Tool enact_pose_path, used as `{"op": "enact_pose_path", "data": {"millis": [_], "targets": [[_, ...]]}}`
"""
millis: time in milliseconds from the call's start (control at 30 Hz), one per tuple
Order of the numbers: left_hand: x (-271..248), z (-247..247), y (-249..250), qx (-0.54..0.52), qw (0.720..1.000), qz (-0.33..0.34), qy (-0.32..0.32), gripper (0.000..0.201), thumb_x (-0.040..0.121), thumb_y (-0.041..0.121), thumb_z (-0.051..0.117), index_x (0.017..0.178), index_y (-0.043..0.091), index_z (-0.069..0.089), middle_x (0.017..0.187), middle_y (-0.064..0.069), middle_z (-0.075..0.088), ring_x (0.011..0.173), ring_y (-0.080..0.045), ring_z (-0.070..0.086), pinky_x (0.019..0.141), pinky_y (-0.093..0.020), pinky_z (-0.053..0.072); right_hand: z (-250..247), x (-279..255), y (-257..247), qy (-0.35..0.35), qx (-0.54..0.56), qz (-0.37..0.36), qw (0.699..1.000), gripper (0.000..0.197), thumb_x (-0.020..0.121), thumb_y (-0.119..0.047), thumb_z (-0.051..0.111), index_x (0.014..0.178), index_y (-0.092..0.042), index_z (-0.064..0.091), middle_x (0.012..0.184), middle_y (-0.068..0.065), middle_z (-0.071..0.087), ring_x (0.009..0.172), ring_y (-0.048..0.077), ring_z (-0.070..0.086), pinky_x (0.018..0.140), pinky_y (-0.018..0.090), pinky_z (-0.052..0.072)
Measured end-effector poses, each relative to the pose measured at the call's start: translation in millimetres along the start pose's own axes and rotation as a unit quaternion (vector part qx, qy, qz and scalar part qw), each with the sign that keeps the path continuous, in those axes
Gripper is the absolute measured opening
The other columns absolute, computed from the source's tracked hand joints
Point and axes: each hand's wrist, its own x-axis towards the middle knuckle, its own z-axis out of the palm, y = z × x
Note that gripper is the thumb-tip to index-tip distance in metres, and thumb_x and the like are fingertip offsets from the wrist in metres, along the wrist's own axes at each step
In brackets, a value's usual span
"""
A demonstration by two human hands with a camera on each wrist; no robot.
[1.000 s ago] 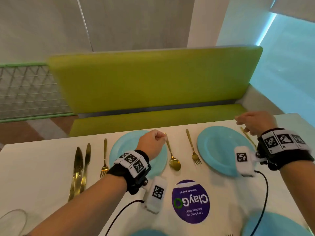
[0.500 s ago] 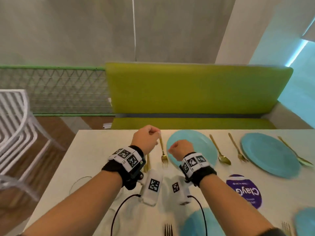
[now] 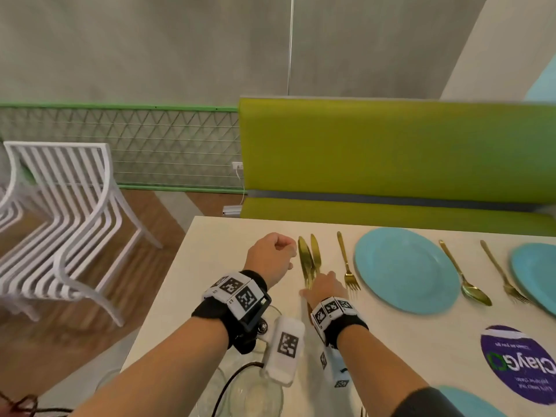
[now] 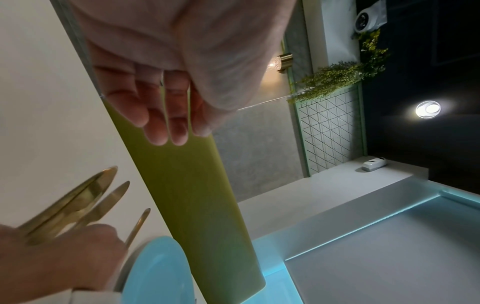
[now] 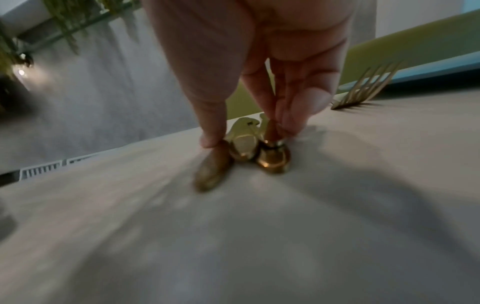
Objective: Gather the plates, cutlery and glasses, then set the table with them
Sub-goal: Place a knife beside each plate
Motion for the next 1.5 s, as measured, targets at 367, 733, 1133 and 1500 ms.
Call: {"op": "enact_pose_path", "data": {"millis": [367, 733, 1133, 1500], "targets": [[-12.2, 20.5, -4.5, 0.001, 0.999, -0.032, -0.031, 0.01, 0.091, 0.02, 0.053, 0.083, 0.022, 0.057, 0.089, 0.001, 0.064, 0.062, -0.008, 0.058, 0.063, -0.022, 0.046, 10.6, -21.8, 25.1, 0.001, -0.01, 0.002, 1.0, 0.023, 0.087, -0.022, 0.059, 0.106, -0.011, 0.063, 0.109, 0.006, 0.067, 0.102, 0.022, 0.064, 0.082, 0.027, 0.05], [-22.5, 46.0, -12.7, 0.033, 0.991, -0.099, -0.08, 0.009, 0.091, 0.022, 0.052, 0.082, 0.021, 0.054, 0.088, 0.0, 0.061, 0.072, -0.014, 0.058, 0.063, -0.023, 0.048, 32.4, -28.7, 51.7, 0.033, 0.098, 0.023, 0.994, 0.007, 0.09, -0.023, 0.045, 0.089, -0.02, 0.051, 0.09, 0.001, 0.06, 0.078, 0.02, 0.056, 0.071, 0.029, 0.048], [-21.6, 45.9, -17.2, 0.04, 0.985, -0.136, -0.101, 0.024, 0.095, 0.034, 0.048, 0.087, 0.012, 0.057, 0.094, -0.005, 0.06, 0.073, -0.015, 0.06, 0.076, -0.028, 0.055, -29.6, -47.3, 48.7, -0.027, 0.137, -0.15, 0.979, 0.022, 0.1, -0.024, 0.032, 0.102, -0.008, 0.048, 0.097, 0.012, 0.058, 0.084, 0.024, 0.057, 0.073, 0.03, 0.045], [-17.4, 59.3, -12.9, -0.052, 0.978, -0.172, -0.108, 0.032, 0.097, 0.03, 0.043, 0.098, 0.002, 0.059, 0.074, -0.015, 0.063, 0.061, -0.023, 0.06, 0.07, -0.037, 0.056, -47.9, -75.9, 41.7, -0.007, 0.178, -0.256, 0.95, 0.038, 0.095, -0.024, 0.048, 0.131, -0.013, 0.042, 0.118, 0.01, 0.063, 0.092, 0.018, 0.058, 0.078, 0.023, 0.043]]}}
